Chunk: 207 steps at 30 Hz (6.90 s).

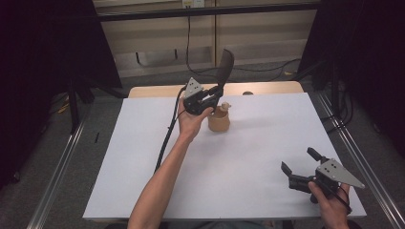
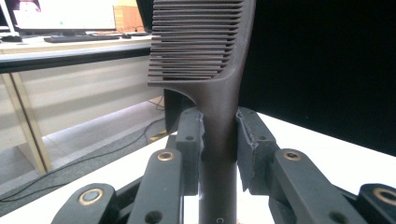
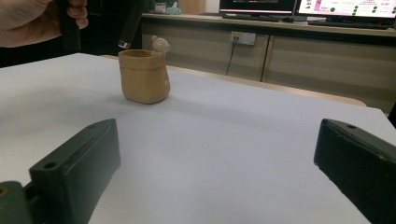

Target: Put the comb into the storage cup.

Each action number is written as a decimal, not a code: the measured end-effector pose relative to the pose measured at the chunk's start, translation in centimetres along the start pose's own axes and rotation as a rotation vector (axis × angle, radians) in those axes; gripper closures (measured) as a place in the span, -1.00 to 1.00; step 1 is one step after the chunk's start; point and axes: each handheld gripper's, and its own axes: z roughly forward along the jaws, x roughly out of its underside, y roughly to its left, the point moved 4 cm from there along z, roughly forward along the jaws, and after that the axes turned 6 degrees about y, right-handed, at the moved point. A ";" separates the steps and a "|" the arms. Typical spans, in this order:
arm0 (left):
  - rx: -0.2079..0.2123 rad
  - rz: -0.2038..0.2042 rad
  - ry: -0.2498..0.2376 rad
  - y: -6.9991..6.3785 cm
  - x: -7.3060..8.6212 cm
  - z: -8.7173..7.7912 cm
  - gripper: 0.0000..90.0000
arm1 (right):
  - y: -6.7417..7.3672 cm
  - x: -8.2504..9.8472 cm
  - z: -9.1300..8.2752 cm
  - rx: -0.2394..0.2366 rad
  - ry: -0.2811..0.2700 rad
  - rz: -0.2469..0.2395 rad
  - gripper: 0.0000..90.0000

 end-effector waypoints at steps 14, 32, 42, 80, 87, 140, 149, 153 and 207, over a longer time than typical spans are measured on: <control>-0.026 0.008 0.045 0.2 1.6 1.0 0.62 | 0.0 0.0 0.0 0.001 0.002 -0.004 -1.00; -0.020 0.012 0.068 -0.1 2.5 1.2 0.62 | 0.0 0.0 0.0 -0.003 0.002 -0.004 -1.00; -0.025 -0.006 0.083 0.1 3.6 1.4 0.62 | 0.0 0.0 0.0 0.000 0.004 -0.006 -1.00; -0.035 0.045 0.175 0.2 5.4 0.9 0.61 | 0.0 0.1 0.2 -0.008 0.012 -0.012 -1.00; -0.034 0.027 0.184 0.3 5.4 0.7 0.59 | 0.0 0.1 0.1 -0.009 0.014 -0.012 -1.00; -0.104 -0.053 0.133 0.8 3.9 -2.4 -0.93 | 0.0 0.1 0.2 -0.003 0.016 -0.008 -1.00; -0.133 -0.053 0.109 1.1 3.2 -3.6 -0.93 | 0.0 0.2 0.3 -0.001 0.018 -0.004 -1.00; -0.137 -0.049 0.085 1.1 3.0 -4.8 -0.93 | -0.1 0.2 0.3 -0.003 0.016 -0.005 -1.00; -0.242 -0.031 0.013 0.0 4.7 -16.3 -0.93 | -0.1 0.0 0.2 0.021 0.004 -0.013 -1.00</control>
